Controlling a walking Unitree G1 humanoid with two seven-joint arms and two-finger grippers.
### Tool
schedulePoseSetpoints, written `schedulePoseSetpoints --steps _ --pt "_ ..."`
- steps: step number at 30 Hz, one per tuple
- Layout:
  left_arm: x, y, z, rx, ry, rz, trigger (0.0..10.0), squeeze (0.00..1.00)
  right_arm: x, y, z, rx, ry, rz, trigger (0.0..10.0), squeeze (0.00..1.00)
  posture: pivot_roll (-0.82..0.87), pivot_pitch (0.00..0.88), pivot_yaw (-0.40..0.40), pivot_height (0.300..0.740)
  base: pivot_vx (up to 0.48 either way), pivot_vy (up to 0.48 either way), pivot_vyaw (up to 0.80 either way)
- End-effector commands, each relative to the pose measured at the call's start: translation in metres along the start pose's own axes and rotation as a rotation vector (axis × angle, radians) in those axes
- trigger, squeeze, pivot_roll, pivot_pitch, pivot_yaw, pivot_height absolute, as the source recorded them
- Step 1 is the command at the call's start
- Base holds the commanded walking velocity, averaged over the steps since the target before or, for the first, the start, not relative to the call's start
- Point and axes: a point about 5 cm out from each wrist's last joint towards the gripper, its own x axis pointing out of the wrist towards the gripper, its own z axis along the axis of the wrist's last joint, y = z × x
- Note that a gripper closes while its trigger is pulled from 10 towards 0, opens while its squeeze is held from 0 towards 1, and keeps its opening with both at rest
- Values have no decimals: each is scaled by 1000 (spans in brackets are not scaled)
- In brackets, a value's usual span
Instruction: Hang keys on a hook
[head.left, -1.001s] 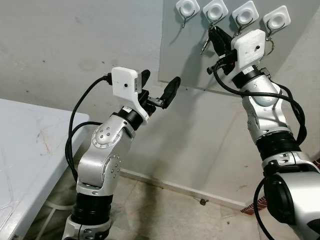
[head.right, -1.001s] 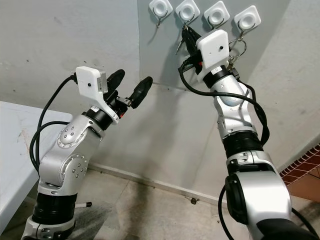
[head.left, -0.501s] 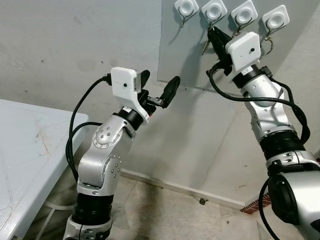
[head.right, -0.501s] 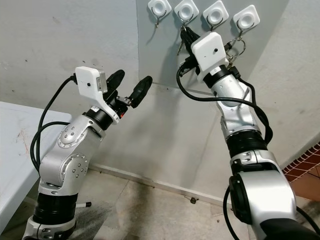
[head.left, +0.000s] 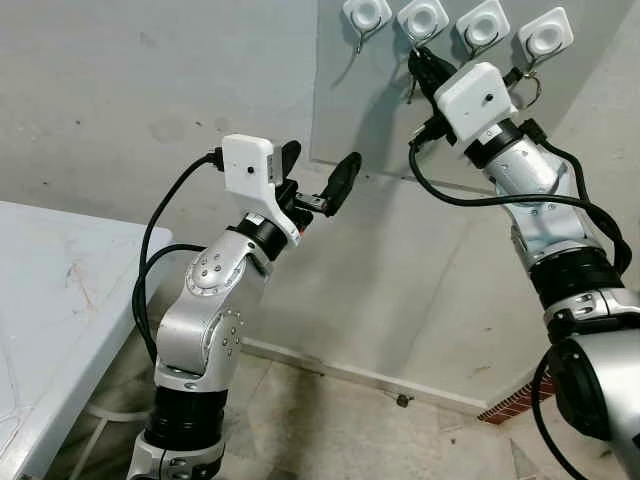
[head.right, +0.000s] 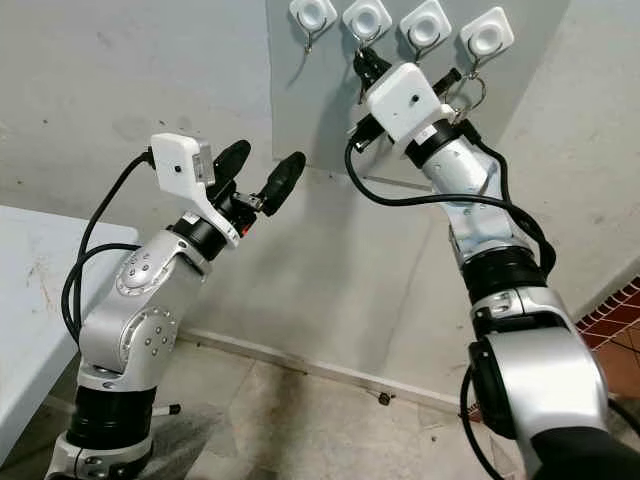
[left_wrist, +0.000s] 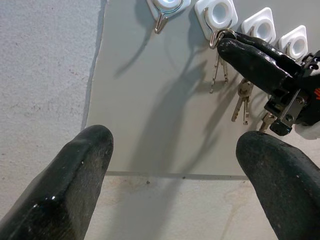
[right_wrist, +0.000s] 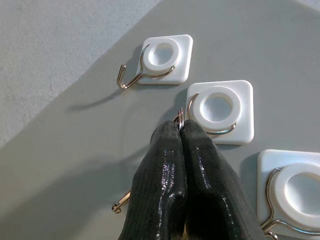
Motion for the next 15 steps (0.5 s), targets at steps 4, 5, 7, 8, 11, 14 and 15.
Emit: schedulePoseSetpoints --steps 4,5,7,8,11,14,15 --pt "1 -4 7 -1 -20 -12 10000 0 3 2 3 -119 -9 61 10000 0 31 81 -34 740 0 0 0" --pt "1 -4 7 -1 -20 -11 10000 0 3 3 3 -127 -7 66 10000 0 31 81 -34 740 0 0 0" --pt "1 -3 7 -2 -21 -11 10000 0 2 4 1 -143 2 74 10000 0 32 82 -33 740 0 0 0" --pt "1 -3 7 -3 -20 -10 10000 0 0 6 -2 -184 13 95 10000 0 32 82 -33 740 0 0 0" --pt "1 -3 7 -8 -21 -9 10000 0 -2 9 -5 -214 26 108 10000 0 31 82 -33 740 0 0 0" --pt "1 -3 8 -10 -21 -9 10000 0 -5 14 -10 -285 46 142 10000 0 31 81 -34 740 0 0 0" --pt "1 -3 8 -10 -21 -9 10000 0 -6 15 -11 -311 52 151 10000 0 32 81 -34 740 0 0 0"
